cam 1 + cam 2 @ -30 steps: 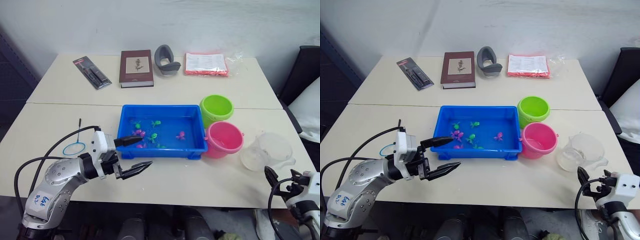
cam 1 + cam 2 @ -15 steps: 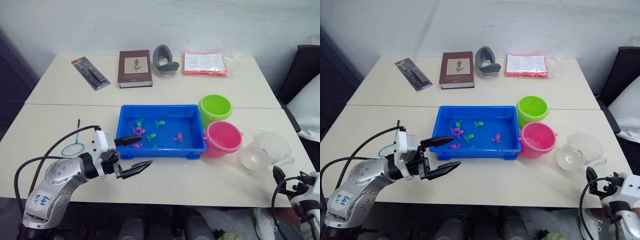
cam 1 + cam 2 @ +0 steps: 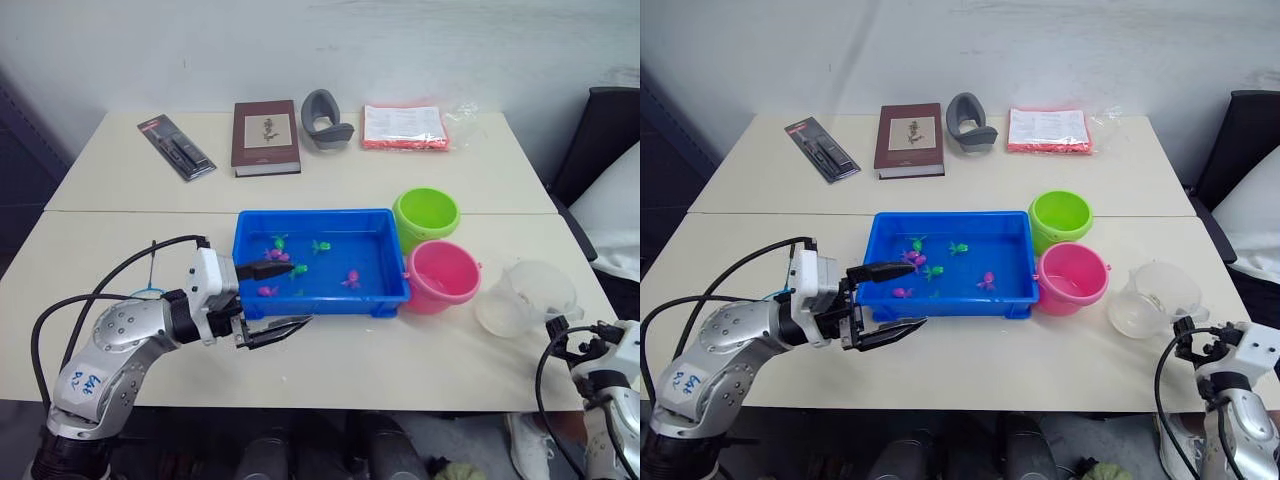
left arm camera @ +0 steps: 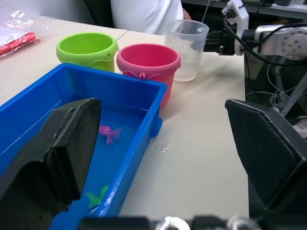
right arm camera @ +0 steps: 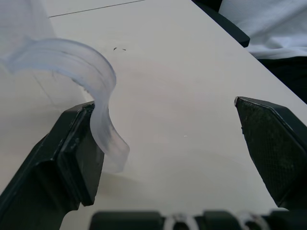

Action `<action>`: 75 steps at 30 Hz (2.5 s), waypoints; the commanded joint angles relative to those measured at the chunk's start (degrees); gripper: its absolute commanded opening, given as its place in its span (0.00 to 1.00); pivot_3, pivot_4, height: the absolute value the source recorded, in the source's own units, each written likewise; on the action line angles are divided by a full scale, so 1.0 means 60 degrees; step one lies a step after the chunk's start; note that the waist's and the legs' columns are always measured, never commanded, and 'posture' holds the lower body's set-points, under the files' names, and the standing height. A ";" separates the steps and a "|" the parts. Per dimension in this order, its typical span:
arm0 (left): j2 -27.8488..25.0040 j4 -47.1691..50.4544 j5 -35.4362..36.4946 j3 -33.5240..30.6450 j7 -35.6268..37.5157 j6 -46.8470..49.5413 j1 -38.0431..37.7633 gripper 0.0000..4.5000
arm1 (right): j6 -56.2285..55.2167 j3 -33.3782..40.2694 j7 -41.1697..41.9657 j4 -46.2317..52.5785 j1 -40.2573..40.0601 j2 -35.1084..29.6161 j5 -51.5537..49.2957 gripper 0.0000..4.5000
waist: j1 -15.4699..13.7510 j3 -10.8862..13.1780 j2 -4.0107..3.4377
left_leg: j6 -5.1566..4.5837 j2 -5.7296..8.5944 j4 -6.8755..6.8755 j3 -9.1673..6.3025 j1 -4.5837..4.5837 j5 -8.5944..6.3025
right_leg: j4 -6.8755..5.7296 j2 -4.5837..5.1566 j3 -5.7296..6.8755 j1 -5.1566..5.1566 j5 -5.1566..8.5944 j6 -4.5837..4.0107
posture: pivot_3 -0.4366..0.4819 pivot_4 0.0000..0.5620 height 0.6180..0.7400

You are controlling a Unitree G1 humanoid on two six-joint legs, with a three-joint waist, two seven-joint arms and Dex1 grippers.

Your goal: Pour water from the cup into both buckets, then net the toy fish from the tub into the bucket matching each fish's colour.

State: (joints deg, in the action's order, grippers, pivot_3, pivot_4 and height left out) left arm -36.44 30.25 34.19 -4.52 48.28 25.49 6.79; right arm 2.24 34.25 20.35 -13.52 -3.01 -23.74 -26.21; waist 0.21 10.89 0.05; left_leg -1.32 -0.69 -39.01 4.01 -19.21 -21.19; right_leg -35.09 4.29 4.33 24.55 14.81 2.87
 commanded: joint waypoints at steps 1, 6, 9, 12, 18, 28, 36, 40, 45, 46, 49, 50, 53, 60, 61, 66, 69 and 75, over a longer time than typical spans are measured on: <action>-0.0087 -0.0027 0.0089 -0.0090 0.0055 -0.0034 0.0226 0.99 | -0.0190 0.0221 0.0407 -0.0111 0.0246 -0.0221 -0.0343 1.00 | -0.0008 0.0000 0.0000 | -0.0001 0.0000 0.0000 0.0000 -0.0001 0.0000 | 0.0000 0.0000 0.0001 0.0000 0.0000 0.0000 | 0.48 0.27 1.00; -0.0097 -0.0011 0.0053 -0.0141 0.0026 -0.0086 0.0125 1.00 | -0.0147 0.0190 0.0826 -0.0081 0.0428 -0.0237 -0.0555 0.58 | -0.0008 0.0000 -0.0002 | 0.0000 0.0000 0.0000 -0.0001 -0.0002 0.0002 | -0.0001 0.0000 0.0001 0.0001 0.0000 0.0001 | 0.48 0.27 1.00; -0.0080 0.0014 0.0035 -0.0160 -0.0021 -0.0105 0.0054 1.00 | -0.0027 0.0201 0.0826 -0.0044 0.0484 -0.0234 -0.0624 0.26 | -0.0011 0.0000 -0.0002 | 0.0000 0.0000 0.0000 -0.0001 -0.0002 0.0002 | 0.0000 0.0003 0.0000 0.0000 -0.0001 0.0002 | 0.48 0.27 1.00; -0.0056 0.0036 0.0017 -0.0182 -0.0087 -0.0127 -0.0016 1.00 | 0.0258 0.0110 0.0909 0.0245 0.0505 -0.0187 -0.0826 0.01 | -0.0018 0.0000 -0.0002 | 0.0000 0.0000 0.0000 -0.0002 -0.0002 0.0001 | 0.0001 0.0005 0.0000 0.0000 -0.0001 0.0002 | 0.48 0.27 1.00; -0.0023 -0.0050 0.0007 -0.0080 -0.0053 -0.0158 0.0050 1.00 | 0.1002 0.0161 0.0661 0.1433 0.0429 -0.0204 -0.1281 0.01 | -0.0016 0.0003 -0.0021 | 0.0000 0.0000 0.0000 -0.0003 -0.0003 0.0001 | 0.0000 0.0006 0.0000 0.0003 -0.0001 0.0002 | 0.48 0.27 1.00; 0.0212 -0.0655 -0.0024 0.0364 0.0351 -0.0328 0.0581 1.00 | 0.2379 -0.0060 0.0958 0.3275 0.0686 -0.2601 -0.0800 0.01 | -0.0029 0.0015 -0.0047 | -0.0001 0.0001 0.0002 -0.0003 -0.0006 0.0000 | 0.0004 0.0002 0.0004 0.0004 -0.0002 0.0004 | 0.48 0.27 1.00; 0.0720 -0.1247 -0.0351 0.0768 0.0371 -0.0742 0.1059 1.00 | 0.2354 -0.0607 0.0052 0.4043 0.1548 -0.3678 0.1061 0.01 | -0.0042 0.0019 -0.0046 | 0.0027 0.0001 0.0000 -0.0002 -0.0014 0.0020 | 0.0012 -0.0014 0.0005 0.0004 -0.0006 0.0013 | 0.48 0.27 1.00; 0.0859 -0.1288 -0.0448 0.0775 0.0286 -0.0858 0.1013 1.00 | 0.1630 -0.0890 0.0014 0.4044 0.1557 -0.3732 0.2035 0.01 | -0.0072 0.0020 -0.0044 | 0.0056 0.0002 -0.0001 -0.0001 -0.0026 0.0036 | 0.0033 -0.0013 0.0005 0.0005 -0.0013 0.0026 | 0.48 0.27 1.00; 0.0958 -0.1284 -0.0531 0.0750 0.0171 -0.0954 0.0930 1.00 | 0.1015 -0.0894 -0.0204 0.3753 0.1817 -0.3401 0.2440 0.01 | -0.0049 0.0020 -0.0044 | 0.0055 0.0003 -0.0002 0.0002 -0.0027 0.0037 | 0.0037 -0.0013 0.0002 0.0005 -0.0016 0.0031 | 0.48 0.27 1.00; 0.0969 -0.1271 -0.0541 0.0756 0.0156 -0.0962 0.0912 1.00 | 0.0840 -0.0998 -0.0182 0.3690 0.1849 -0.3363 0.2543 0.01 | -0.0047 0.0020 -0.0044 | 0.0057 0.0003 -0.0001 0.0002 -0.0026 0.0038 | 0.0036 -0.0014 0.0002 0.0005 -0.0016 0.0030 | 0.48 0.27 1.00; 0.1001 -0.1247 -0.0568 0.0749 0.0118 -0.0981 0.0880 1.00 | 0.0428 -0.1309 -0.0118 0.3573 0.1902 -0.3288 0.2872 0.01 | -0.0036 0.0020 -0.0044 | 0.0058 0.0002 -0.0002 0.0002 -0.0024 0.0040 | 0.0035 -0.0015 0.0002 0.0004 -0.0016 0.0030 | 0.48 0.27 1.00; 0.1009 -0.1249 -0.0580 0.0744 0.0109 -0.0989 0.0875 1.00 | 0.0375 -0.1423 -0.0039 0.3577 0.1909 -0.3242 0.2889 0.01 | -0.0030 0.0020 -0.0044 | 0.0058 0.0002 -0.0002 0.0002 -0.0024 0.0041 | 0.0034 -0.0015 0.0002 0.0004 -0.0016 0.0030 | 0.48 0.27 1.00; 0.1017 -0.1250 -0.0625 0.0725 0.0064 -0.1022 0.0859 1.00 | -0.0060 -0.1707 -0.0006 0.3577 0.1784 -0.3291 0.3351 0.01 | -0.0018 0.0020 -0.0044 | 0.0059 0.0002 -0.0001 0.0003 -0.0023 0.0042 | 0.0031 -0.0016 0.0000 0.0005 -0.0016 0.0030 | 0.48 0.27 1.00; 0.1128 -0.1175 -0.0728 0.0751 -0.0129 -0.1080 0.0726 1.00 | -0.1557 -0.2171 -0.0070 0.3464 0.1560 -0.3326 0.4526 0.01 | -0.0026 0.0020 -0.0044 | 0.0058 0.0002 -0.0002 0.0003 -0.0024 0.0042 | 0.0032 -0.0015 0.0000 0.0006 -0.0016 0.0030 | 0.48 0.27 1.00; 0.1150 -0.1149 -0.0740 0.0771 -0.0154 -0.1084 0.0702 1.00 | -0.1650 -0.2193 -0.0129 0.3445 0.1570 -0.3289 0.4638 0.01 | -0.0027 0.0020 -0.0044 | 0.0058 0.0002 -0.0002 0.0003 -0.0024 0.0042 | 0.0032 -0.0015 0.0000 0.0006 -0.0016 0.0030 | 0.48 0.27 1.00; 0.1268 -0.1086 -0.0727 0.0780 -0.0292 -0.1059 0.0697 1.00 | -0.2074 -0.2275 -0.0413 0.3231 0.1656 -0.3256 0.5276 0.01 | -0.0027 0.0020 -0.0044 | 0.0059 0.0002 -0.0002 0.0003 -0.0023 0.0042 | 0.0031 -0.0015 0.0000 0.0005 -0.0016 0.0030 | 0.48 0.27 1.00; 0.1309 -0.1118 -0.0797 0.0814 -0.0340 -0.1091 0.0759 1.00 | -0.2455 -0.2370 -0.0524 0.3069 0.1727 -0.3353 0.5710 0.01 | -0.0025 0.0020 -0.0044 | 0.0059 0.0002 -0.0002 0.0003 -0.0022 0.0042 | 0.0031 -0.0015 0.0000 0.0005 -0.0016 0.0030 | 0.48 0.27 1.00; 0.1383 -0.1067 -0.0835 0.0804 -0.0404 -0.1105 0.0727 1.00 | -0.2959 -0.2418 -0.0855 0.2790 0.1851 -0.3350 0.6274 0.01 | -0.0018 0.0020 -0.0044 | 0.0060 0.0002 -0.0003 0.0003 -0.0021 0.0043 | 0.0028 -0.0016 0.0000 0.0005 -0.0016 0.0030 | 0.48 0.27 1.00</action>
State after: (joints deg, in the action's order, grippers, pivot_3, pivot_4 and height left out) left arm -28.08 21.71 29.06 0.60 45.90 19.92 10.97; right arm -13.82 18.34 16.94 2.01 6.85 -42.63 11.19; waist 0.10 11.01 -0.22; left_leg -0.96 -0.67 -39.02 4.03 -19.34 -20.93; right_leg -34.93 4.20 4.33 24.58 14.72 3.05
